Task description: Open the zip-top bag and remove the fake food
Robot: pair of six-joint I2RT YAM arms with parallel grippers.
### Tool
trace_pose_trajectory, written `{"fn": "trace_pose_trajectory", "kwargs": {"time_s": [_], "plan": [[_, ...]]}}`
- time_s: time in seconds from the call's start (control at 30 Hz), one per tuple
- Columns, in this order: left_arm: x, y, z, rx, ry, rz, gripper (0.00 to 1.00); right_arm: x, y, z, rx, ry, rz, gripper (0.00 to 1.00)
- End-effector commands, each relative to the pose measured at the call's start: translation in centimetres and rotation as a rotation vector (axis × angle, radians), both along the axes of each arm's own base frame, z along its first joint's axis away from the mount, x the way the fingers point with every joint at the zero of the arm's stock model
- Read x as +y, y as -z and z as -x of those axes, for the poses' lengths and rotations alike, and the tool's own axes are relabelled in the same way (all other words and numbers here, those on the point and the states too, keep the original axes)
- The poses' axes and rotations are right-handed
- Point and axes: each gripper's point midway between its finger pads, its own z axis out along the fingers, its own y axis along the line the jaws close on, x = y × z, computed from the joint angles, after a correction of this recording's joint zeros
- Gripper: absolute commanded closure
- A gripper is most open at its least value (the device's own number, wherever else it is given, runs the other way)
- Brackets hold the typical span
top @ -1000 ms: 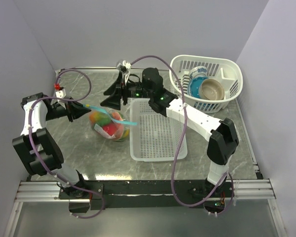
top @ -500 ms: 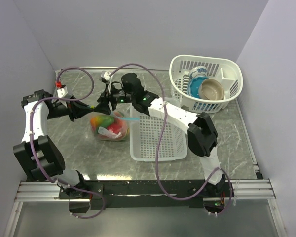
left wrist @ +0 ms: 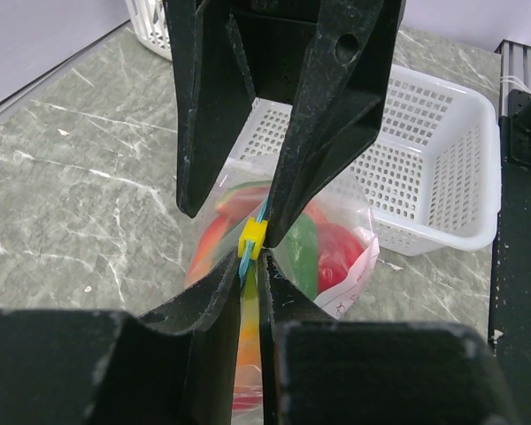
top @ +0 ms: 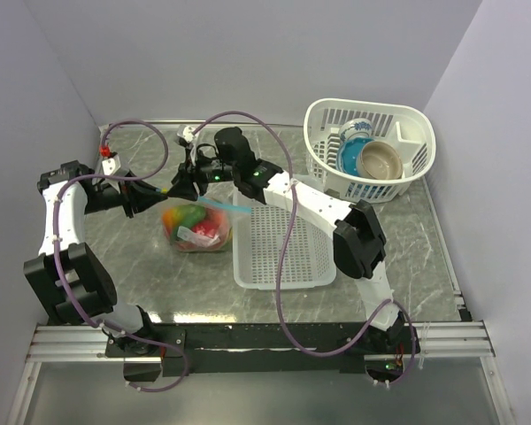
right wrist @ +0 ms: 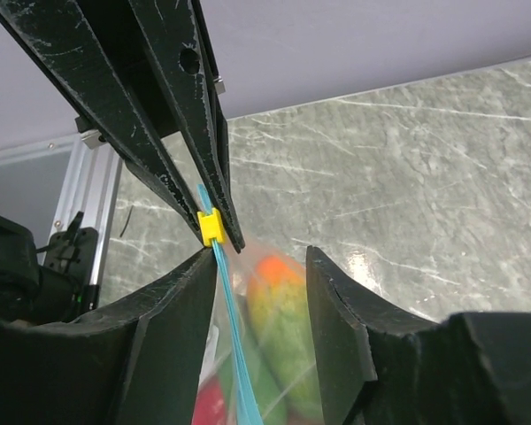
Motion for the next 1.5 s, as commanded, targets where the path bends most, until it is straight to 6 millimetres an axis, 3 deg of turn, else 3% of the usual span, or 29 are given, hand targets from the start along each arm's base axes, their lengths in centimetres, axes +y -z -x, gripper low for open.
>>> {"fn": "trace_pose_trajectory", "kwargs": {"time_s": [0.0, 0.23, 0.63, 1.1, 1.47], "plan": [[-1.2, -3.9, 0.4, -0.075, 0.01, 0.191, 0.83, 0.9, -4.1, -0.2, -0.057, -0.013, -0.097, 0.48], [-1.2, -2.2, 0.8, -0.044, 0.004, 0.171, 0.83, 1.0, -3.7, 0.0, -0.034, -0.032, -0.102, 0.39], [-1.1, -2.0, 0.7, -0.042, 0.004, 0.16, 0.83, 0.9, -4.1, 2.3, -0.03, -0.125, -0.098, 0.27], [-1.2, -2.0, 0.8, -0.042, 0.007, 0.137, 0.83, 1.9, -4.5, 1.7, -0.033, -0.113, -0.109, 0.4], [-1.1, -1.8, 0.7, -0.037, 0.005, 0.134, 0.84, 2.4, -3.0, 2.0, -0.002, -0.146, -0.08, 0.36]]}}
